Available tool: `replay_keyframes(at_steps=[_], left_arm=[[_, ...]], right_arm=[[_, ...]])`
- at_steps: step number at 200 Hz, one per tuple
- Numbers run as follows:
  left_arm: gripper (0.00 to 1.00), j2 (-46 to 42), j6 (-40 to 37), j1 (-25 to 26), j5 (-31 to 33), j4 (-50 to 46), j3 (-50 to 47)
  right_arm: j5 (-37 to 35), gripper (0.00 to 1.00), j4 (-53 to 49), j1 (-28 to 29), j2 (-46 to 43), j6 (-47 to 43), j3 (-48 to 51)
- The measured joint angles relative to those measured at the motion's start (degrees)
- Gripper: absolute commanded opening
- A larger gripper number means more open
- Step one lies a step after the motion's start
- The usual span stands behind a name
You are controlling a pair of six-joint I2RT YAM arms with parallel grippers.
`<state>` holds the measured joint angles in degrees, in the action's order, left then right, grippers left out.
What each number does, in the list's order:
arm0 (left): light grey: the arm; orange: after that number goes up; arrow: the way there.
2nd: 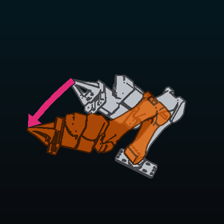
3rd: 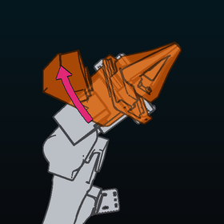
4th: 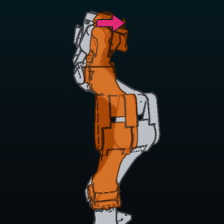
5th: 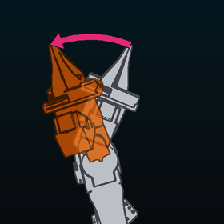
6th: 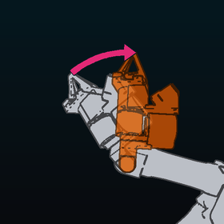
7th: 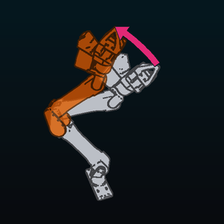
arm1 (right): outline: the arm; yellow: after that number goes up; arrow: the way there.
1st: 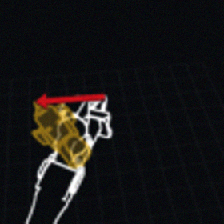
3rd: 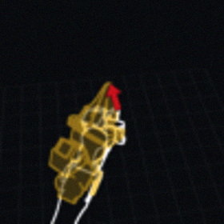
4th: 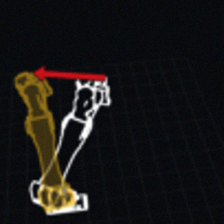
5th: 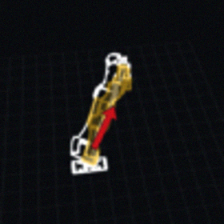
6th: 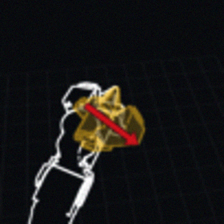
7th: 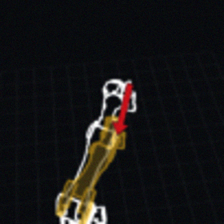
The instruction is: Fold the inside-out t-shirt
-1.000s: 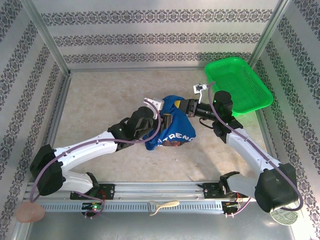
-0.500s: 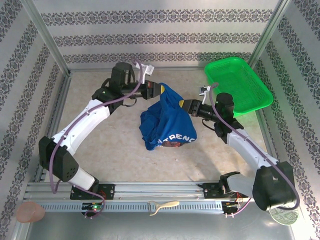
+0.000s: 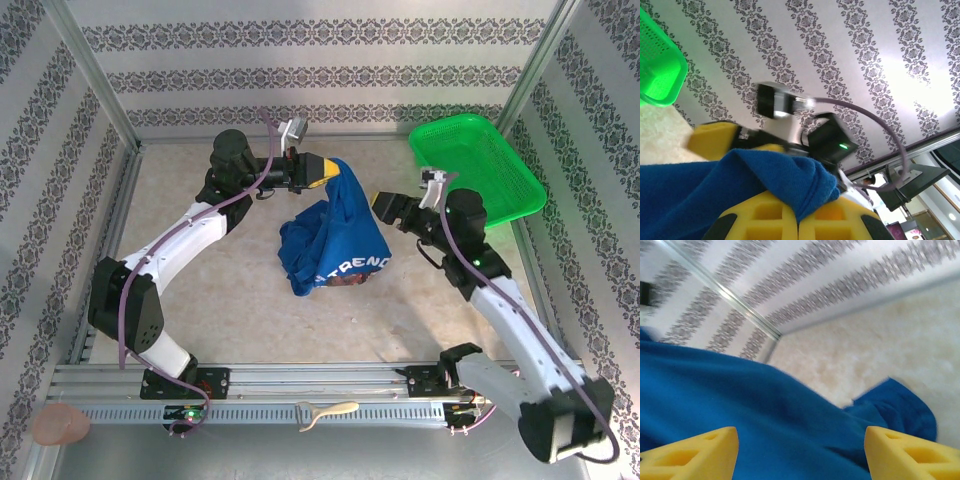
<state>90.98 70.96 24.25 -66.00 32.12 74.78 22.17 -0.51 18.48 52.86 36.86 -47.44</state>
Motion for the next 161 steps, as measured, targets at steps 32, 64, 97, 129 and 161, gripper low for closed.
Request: replay_keyframes(at_steps=[32,64,97,129,161], left_arm=[[0.00,-0.1,-1.1,0.0,0.2,-2.6,-0.2],[0.00,-0.1,-1.6,0.0,0.7,-3.4,-0.7],[0.00,-0.1,-1.5,0.0,0.8,-3.4,-1.0],[0.00,-0.1,-1.5,0.0,1.1,-3.4,-1.0],[0.00,-0.4,-1.6,-0.5,3.8,-5.5,-1.5]], right_arm=[[-10.4,0.68,-3.3,10.9,-1.7,-4.5,-6.3],[-19.1,0.63,-5.5,19.6,3.0,-9.6,-10.3],[-25.2,0.35,-6.6,21.4,8.8,-13.0,-11.6],[-27.2,0.00,-6.6,19.3,13.1,-14.2,-11.8],[-19.6,0.00,-5.0,14.2,13.8,-13.4,-11.7]])
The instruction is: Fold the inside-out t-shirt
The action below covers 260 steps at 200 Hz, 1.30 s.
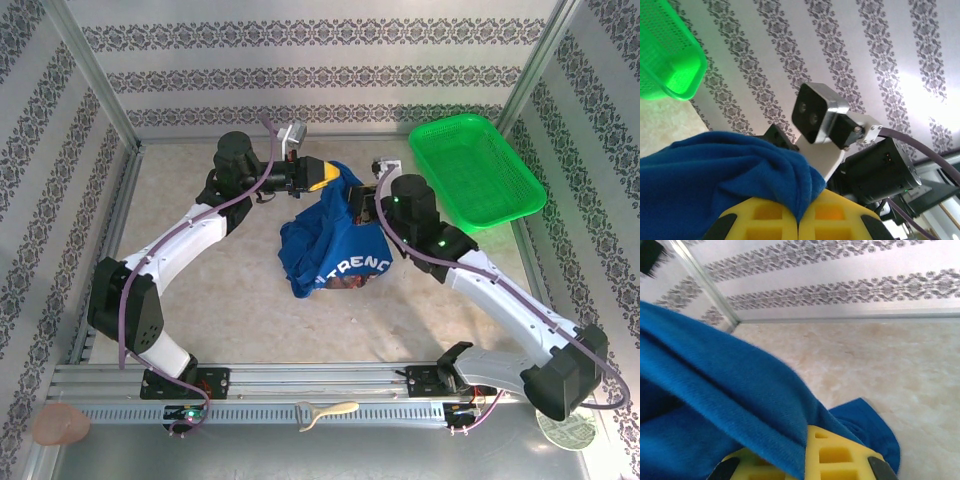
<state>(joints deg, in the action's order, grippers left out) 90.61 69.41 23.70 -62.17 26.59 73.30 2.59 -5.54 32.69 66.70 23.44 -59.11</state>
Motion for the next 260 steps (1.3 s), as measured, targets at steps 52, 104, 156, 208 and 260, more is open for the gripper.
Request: replay_keyframes(at_steps=[52,104,156,208,260], left_arm=[[0.07,1.6,0.1,-5.0,3.7,-2.7,-2.6],[0.64,4.2,-0.9,-8.0,8.0,-2.4,-5.5],[0.71,-10.5,-3.2,-7.6,11.7,-6.5,-13.5],[0.72,-11.9,-3.2,0.2,13.0,-5.1,-12.3],[0.67,-3.9,-3.1,4.4,13.9,-4.8,-11.3]], right_arm=[[34.0,0.00,19.1,-7.6,-2.1,10.3,5.1],[47.1,0.00,38.5,-9.6,0.0,23.2,6.9],[46.4,0.00,42.7,-13.4,-0.3,26.1,13.5],[45.9,0.00,43.2,-13.4,-0.3,26.2,16.1],[45.3,0.00,43.3,-13.4,-0.5,26.2,16.5]])
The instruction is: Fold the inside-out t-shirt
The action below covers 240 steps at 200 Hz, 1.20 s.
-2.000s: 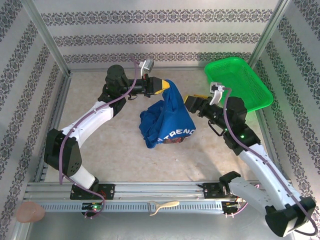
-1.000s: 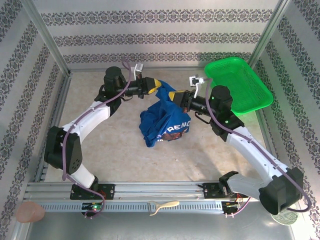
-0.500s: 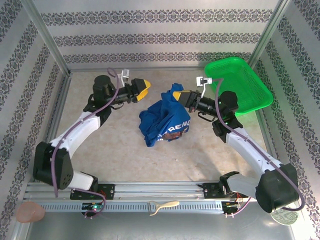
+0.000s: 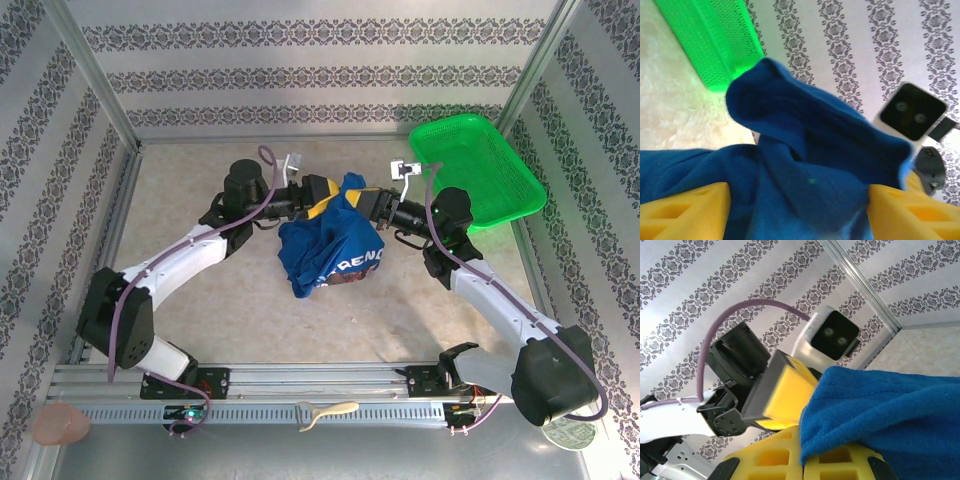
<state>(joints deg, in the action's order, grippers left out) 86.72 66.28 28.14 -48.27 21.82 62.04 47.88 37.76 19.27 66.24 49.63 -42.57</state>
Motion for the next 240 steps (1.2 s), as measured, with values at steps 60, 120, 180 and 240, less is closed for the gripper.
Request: replay_keyframes(at_steps=[60,120,180,240], left_arm=[[0.00,2.4,0.4,0.9,0.8,4.2,1.4],[0.00,-0.9,2.1,-3.4,-1.7,17.6,-1.6],[0.00,-1.0,4.4,-4.3,-5.7,27.3,-3.3],[0.00,-0.9,5.9,-4.3,-7.0,29.7,-3.9]], right_arm=[[-0.7,0.00,-0.2,0.0,-2.5,0.0,2.0],[-11.5,0.62,-5.0,-3.9,-10.0,-0.7,14.4],[-24.3,0.64,-32.4,-0.9,-20.7,-10.3,7.4],[-36.9,0.73,-46.8,13.0,-14.1,-26.8,-11.7]])
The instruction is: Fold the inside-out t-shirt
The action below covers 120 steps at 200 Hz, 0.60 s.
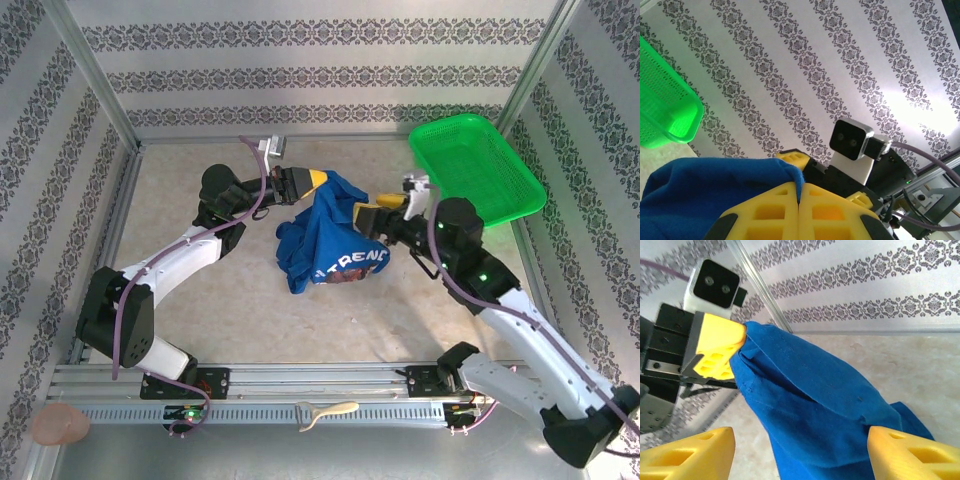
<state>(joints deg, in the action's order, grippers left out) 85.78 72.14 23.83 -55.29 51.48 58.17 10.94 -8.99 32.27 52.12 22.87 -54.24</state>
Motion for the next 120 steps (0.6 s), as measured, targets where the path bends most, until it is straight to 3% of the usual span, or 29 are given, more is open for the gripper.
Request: replay_keyframes(at_steps=[58,120], left_arm=[[0.00,0.0,0.2,0.0,-0.2,0.0,-0.2],[0.00,0.0,0.4,0.0,-0.9,0.0,-0.2]], right_arm=[[-10.8,0.67,-7.0,5.0,14.1,-10.8,-9.0],[-16.1,0.68,-9.9,5.0,13.0,-15.0,-12.1]])
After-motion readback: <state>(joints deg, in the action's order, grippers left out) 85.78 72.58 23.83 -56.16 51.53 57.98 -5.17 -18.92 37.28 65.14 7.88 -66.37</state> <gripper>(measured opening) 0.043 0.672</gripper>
